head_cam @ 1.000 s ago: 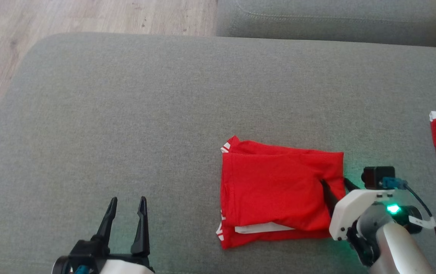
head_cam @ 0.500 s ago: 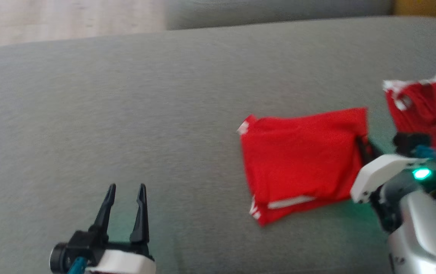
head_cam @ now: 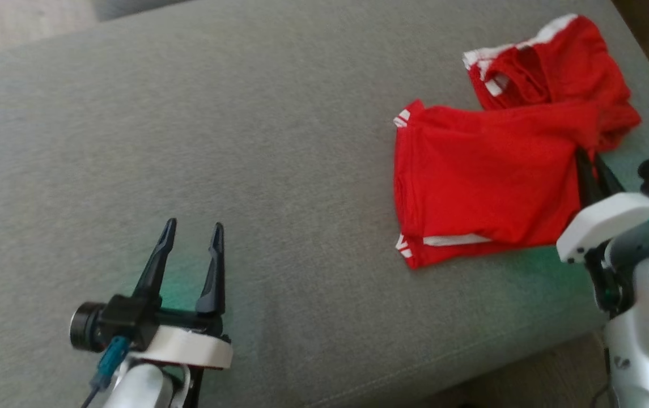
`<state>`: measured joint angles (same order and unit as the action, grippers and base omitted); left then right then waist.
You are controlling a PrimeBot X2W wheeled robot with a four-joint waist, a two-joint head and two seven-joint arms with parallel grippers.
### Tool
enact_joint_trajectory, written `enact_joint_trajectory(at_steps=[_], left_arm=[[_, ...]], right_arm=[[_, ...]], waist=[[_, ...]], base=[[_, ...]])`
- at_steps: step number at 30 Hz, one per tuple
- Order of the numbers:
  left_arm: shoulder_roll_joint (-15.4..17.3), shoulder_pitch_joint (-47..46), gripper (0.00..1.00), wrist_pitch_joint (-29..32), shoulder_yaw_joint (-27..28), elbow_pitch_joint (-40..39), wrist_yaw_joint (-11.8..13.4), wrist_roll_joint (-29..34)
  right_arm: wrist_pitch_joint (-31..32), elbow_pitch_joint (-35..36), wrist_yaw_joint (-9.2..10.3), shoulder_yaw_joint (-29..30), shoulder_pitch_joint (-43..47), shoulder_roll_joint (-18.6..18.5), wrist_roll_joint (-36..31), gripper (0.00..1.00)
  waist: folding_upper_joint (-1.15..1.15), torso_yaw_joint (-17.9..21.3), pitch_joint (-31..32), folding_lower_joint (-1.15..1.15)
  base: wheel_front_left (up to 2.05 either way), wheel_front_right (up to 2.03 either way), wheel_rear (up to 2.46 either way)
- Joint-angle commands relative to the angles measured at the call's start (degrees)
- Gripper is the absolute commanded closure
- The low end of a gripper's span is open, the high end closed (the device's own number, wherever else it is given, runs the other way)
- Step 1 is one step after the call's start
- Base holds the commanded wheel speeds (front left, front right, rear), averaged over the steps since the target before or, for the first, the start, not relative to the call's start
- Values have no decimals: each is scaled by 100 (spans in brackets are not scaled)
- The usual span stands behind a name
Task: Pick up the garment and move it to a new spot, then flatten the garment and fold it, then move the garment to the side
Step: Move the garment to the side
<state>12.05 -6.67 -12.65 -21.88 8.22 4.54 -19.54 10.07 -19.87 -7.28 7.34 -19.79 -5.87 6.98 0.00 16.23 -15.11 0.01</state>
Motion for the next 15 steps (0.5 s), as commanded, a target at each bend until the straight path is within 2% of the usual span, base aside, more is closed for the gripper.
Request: enact_joint_trajectory(at_steps=[1, 6, 15], left_arm=[[96, -151, 0, -13, 173, -190, 5, 47], [110, -151, 0, 2, 150, -159, 8, 27], [18, -87, 0, -63, 99, -113, 32, -35]], right_arm=[[-30, 249, -21, -122, -299, -44, 0, 100], [72, 160, -21, -256, -733, -211, -51, 100], [436, -303, -21, 67, -1445, -1110, -275, 100]], waist=[[0, 100, -101, -1], [0, -31, -9, -1], [0, -736, 123, -1]], base=[[0, 0, 0], [0, 0, 0], [0, 0, 0]])
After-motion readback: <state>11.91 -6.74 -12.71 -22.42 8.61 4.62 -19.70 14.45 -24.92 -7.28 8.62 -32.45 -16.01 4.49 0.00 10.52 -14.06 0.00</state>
